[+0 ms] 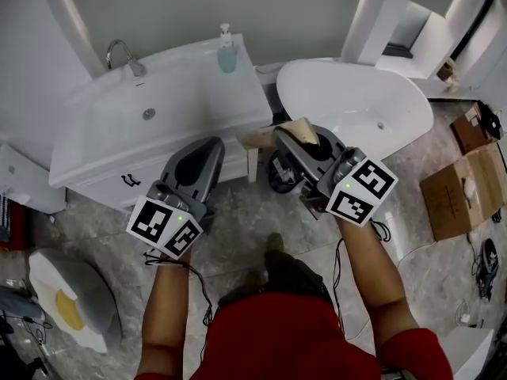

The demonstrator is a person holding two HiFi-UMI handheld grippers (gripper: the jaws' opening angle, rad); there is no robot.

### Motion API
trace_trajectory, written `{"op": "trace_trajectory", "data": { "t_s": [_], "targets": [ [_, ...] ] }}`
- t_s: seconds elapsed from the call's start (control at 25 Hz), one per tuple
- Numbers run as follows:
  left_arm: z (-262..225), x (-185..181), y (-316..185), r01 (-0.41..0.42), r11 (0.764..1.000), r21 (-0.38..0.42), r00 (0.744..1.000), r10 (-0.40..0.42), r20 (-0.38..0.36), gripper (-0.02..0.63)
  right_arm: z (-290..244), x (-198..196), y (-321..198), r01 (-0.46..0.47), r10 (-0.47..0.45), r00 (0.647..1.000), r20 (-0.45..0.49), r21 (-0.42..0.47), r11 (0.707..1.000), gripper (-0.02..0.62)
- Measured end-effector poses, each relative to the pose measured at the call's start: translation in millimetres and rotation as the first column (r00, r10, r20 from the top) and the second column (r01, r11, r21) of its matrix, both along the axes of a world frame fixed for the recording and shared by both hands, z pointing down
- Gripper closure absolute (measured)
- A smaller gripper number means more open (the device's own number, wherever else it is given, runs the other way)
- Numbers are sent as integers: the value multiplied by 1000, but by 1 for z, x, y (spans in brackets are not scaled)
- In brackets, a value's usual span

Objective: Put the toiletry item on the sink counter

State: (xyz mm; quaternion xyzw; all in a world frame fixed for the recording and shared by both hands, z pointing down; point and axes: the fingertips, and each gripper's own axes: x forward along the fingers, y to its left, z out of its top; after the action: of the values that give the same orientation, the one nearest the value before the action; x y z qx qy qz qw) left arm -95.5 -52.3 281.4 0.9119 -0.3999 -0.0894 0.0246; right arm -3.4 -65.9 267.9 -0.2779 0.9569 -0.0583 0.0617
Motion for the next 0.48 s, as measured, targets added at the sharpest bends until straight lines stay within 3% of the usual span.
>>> {"op": "trace_trajectory", "data": {
  "t_s": [0.48],
  "targets": [
    [9, -2, -108, 50, 999, 14, 999, -50, 12, 589, 7, -11, -116, 62, -62, 998, 1, 24, 998, 551]
  ]
}}
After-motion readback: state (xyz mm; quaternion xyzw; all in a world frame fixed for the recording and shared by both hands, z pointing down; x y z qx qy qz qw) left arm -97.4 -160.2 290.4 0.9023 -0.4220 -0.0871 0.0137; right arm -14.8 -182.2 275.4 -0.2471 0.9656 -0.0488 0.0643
